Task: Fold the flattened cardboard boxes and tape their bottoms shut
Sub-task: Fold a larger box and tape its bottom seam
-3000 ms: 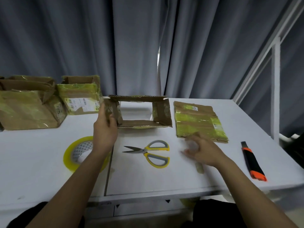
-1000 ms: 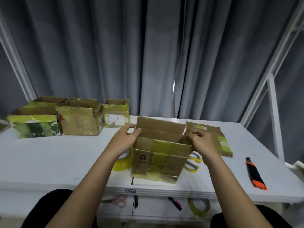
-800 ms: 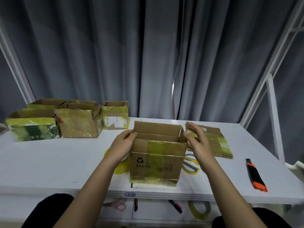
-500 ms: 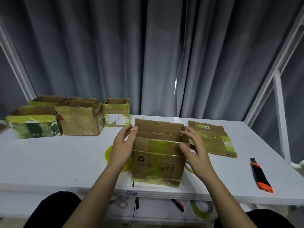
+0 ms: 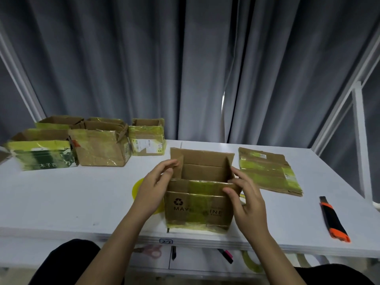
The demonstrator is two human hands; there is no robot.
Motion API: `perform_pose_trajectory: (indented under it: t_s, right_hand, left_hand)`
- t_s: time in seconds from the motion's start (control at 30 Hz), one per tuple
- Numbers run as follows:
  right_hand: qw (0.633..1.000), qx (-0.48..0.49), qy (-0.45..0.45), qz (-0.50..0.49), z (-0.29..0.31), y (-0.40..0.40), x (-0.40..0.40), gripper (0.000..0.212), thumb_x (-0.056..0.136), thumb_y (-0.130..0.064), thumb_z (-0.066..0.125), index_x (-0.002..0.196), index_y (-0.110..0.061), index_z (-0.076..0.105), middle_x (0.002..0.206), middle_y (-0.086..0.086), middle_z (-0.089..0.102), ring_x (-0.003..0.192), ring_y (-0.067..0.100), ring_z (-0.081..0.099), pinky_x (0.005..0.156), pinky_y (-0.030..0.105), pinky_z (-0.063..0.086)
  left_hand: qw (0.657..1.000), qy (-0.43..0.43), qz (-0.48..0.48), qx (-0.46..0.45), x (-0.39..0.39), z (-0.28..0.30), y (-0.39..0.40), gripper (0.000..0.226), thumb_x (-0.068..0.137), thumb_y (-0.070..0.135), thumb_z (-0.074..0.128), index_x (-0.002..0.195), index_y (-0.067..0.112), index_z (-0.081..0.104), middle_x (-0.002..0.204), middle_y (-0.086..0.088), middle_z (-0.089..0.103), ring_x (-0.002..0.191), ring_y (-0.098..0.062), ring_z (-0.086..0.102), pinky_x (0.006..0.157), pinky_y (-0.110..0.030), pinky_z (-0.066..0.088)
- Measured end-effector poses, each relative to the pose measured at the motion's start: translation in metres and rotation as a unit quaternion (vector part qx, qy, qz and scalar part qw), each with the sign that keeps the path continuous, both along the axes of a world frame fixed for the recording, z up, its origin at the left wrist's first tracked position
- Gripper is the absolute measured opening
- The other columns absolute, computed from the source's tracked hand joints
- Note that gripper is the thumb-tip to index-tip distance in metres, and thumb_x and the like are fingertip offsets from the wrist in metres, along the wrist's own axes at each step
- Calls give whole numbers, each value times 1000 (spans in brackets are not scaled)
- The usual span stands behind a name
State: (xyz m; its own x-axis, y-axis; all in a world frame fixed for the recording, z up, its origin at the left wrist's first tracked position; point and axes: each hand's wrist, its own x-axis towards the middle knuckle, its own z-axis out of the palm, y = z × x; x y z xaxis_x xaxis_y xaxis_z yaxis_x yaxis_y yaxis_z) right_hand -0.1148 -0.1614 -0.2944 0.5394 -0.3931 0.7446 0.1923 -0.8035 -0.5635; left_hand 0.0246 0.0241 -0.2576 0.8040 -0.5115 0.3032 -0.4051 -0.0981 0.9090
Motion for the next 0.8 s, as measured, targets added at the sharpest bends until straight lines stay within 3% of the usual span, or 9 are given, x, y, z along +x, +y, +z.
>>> perform_pose_trajectory:
  t_s: [0.2,0.27,0.33,0.43,0.47,0.53,0.63,0.73,0.8]
  right_hand:
    - [998,47,32,9,-5,9,-1,29,92,-40,47,117,-30,58,122,-18,58,114,0,53,95,9,40]
    - [995,73,64,-4,-4,11,-1,28,89,-50,42,115,-41,49,123,-14,58,115,2,52,94,20,45]
    - [990,95,102,-14,-3,12,-2,25,86,-59,38,109,-48,42,127,-11,57,131,13,42,97,35,44]
    - [988,96,123,-6,1,12,-4,14,84,-64,35,98,-64,33,120,-30,50,145,19,17,98,42,41]
    - [988,98,121,-4,4,12,-5,16,84,-65,35,100,-64,33,115,-30,52,141,25,29,91,43,46]
    - [987,109,117,-6,5,10,-5,22,85,-66,34,107,-65,31,104,-11,62,106,25,61,71,42,53]
    - [985,134,105,-9,6,12,-4,38,91,-60,38,127,-60,26,78,10,64,70,23,62,60,44,50]
    - [978,200,58,1,9,18,-2,57,97,-31,51,146,-37,23,87,28,63,88,27,60,85,49,49]
    - [974,222,32,-3,10,24,1,72,95,-18,56,151,-35,13,96,17,67,97,20,58,87,42,51]
  left_hand:
    - [997,32,-27,68,3,-6,1,44,88,59,23,120,53,53,118,53,39,120,14,37,110,-36,30]
    - [996,33,-28,82,2,-5,2,53,82,68,16,119,56,53,119,54,37,123,10,35,114,-41,26]
    - [995,24,-27,92,0,-6,2,55,77,72,9,113,65,50,127,48,38,129,6,32,116,-41,22]
    - [995,16,-25,91,-5,-4,1,47,89,70,4,109,69,46,131,36,41,136,-6,31,118,-45,18]
    - [996,10,-22,90,-6,-4,0,50,90,68,2,114,64,45,128,36,40,135,-6,32,118,-46,17]
    - [996,1,-14,89,-6,-7,-1,57,83,77,1,125,59,37,127,38,37,140,-13,28,118,-47,17]
    - [998,13,-11,59,-3,-14,-1,72,73,88,19,136,56,28,132,33,46,142,-19,27,116,-48,23]
    - [998,64,17,-15,-7,-14,-9,63,82,63,48,139,46,29,135,13,54,118,-1,52,102,-30,44]
    - [995,78,39,-59,-11,-15,-13,60,87,42,56,140,43,29,131,10,58,110,3,57,98,-28,47]
